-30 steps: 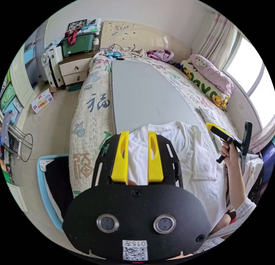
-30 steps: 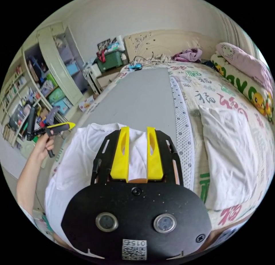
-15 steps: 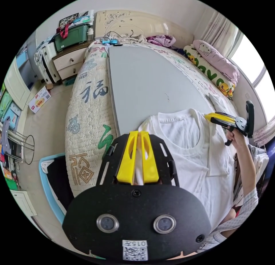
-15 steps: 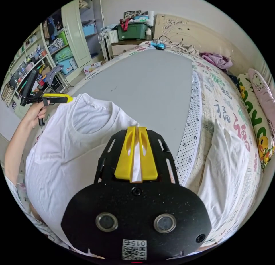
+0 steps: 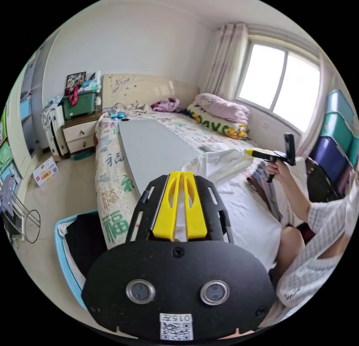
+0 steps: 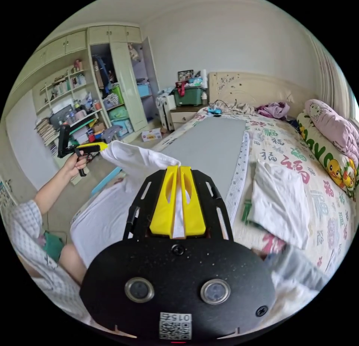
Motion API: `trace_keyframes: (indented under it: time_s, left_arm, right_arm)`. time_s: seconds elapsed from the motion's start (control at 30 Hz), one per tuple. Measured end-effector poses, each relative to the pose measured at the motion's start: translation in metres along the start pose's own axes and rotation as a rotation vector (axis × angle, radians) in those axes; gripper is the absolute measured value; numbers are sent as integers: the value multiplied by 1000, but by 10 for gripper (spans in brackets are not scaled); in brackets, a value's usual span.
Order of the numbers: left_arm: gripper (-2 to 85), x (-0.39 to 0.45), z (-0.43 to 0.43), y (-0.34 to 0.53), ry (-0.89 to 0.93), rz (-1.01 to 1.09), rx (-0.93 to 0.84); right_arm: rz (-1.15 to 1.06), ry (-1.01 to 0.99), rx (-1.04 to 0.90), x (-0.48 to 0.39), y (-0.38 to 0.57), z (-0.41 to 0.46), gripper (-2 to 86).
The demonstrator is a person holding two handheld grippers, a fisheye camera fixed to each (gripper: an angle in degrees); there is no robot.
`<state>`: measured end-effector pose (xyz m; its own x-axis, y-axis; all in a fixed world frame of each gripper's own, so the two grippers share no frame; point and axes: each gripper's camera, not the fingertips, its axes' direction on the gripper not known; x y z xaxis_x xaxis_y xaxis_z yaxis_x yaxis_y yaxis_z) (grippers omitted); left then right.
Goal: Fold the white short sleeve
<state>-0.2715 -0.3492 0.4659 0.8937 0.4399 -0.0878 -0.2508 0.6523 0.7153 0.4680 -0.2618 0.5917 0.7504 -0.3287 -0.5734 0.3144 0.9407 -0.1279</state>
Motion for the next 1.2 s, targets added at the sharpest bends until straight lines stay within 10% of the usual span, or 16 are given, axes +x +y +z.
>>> trace_keyframes:
  time_s: [0.3,0.53,0.93,1.2]
  left_arm:
    - [8,137,-99,241,143,62,-170]
    - [24,167,-111,269,139,99,-331]
    - [92,65,-165,192,-93,-481,-21]
    - [114,-7,-73,182,-77,-698,-64]
  right_arm:
    - [-256,-129,-499,-105,179,-56,1]
    - [-367,-82,-733,-126,204,-53,51]
    - [326,-22,-145,-13,155,-98,82]
    - [448,0,-292,36,143,-16,113]
